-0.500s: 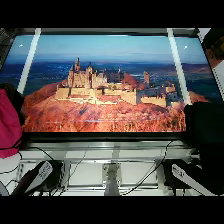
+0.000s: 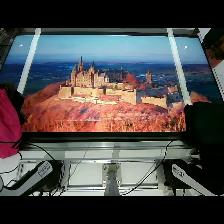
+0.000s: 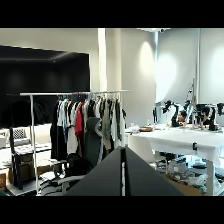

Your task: Fold the clothes and pants, and hang the long-sleeved shirts on hangers.

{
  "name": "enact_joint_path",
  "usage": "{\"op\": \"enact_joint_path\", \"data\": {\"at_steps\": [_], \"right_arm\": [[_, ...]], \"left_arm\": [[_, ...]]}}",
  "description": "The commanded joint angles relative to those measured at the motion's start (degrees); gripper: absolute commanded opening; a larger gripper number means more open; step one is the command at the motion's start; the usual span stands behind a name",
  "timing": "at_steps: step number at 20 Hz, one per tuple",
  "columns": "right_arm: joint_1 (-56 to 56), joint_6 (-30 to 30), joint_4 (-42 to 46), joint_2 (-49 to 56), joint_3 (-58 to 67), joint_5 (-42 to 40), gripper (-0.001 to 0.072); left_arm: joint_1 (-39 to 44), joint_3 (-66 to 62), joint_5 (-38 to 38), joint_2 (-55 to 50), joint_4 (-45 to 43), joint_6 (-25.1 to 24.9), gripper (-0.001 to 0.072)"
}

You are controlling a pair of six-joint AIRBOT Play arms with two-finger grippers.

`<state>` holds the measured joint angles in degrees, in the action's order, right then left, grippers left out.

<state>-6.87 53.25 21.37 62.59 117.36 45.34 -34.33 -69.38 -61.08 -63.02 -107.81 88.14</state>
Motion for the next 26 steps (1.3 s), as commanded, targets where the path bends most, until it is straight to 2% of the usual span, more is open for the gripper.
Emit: {"op": "enact_joint_path", "data": {"at_steps": [1, 5, 8, 17, 18, 19, 20, 21, 22, 26], "right_arm": [[0.0, 0.0, 0.0, 0.0, 0.0, 0.0, 0.0016], [0.0, 0.0, 0.0, 0.0, 0.0, 0.0, 0.0016], [0.0, 0.0, 0.0, 0.0, 0.0, 0.0, 0.0016], [0.0, 0.0, 0.0, 0.0, 0.0, 0.0, 0.0016], [0.0, 0.0, 0.0, 0.0, 0.0, 0.0, 0.0016], [0.0, 0.0, 0.0, 0.0, 0.0, 0.0, 0.0016], [0.0, 0.0, 0.0, 0.0, 0.0, 0.0, 0.0016], [0.0, 0.0, 0.0, 0.0, 0.0, 0.0, 0.0016], [0.0, 0.0, 0.0, 0.0, 0.0, 0.0, 0.0016], [0.0, 0.0, 0.0, 0.0, 0.0, 0.0, 0.0016]], "left_arm": [[-0.1, 0.0, 1.0, -3.8, -3.9, -0.1, 0.0576], [-0.2, 0.0, 2.1, -7.5, -8.5, 0.0, 0.0577], [-0.7, 0.0, 2.3, -10.3, -8.2, 0.0, 0.06], [-0.8, 0.0, 2.3, -17.7, -9.8, 0.0, 0.0601], [-0.9, 0.0, 2.4, -18.0, -10.3, 0.0, 0.0585], [-1.1, 0.0, 2.5, -18.1, -10.2, 0.0, 0.0519], [-1.1, 0.0, 2.6, -18.1, -10.2, 0.2, 0.0327], [-1.1, 0.0, 2.5, -18.1, -10.2, 0.2, 0.0086], [-1.1, 0.0, 1.8, -18.1, -10.2, 0.2, 0.0006], [-0.6, 0.0, -0.9, -16.4, -4.9, 3.0, 0.0006]]}}
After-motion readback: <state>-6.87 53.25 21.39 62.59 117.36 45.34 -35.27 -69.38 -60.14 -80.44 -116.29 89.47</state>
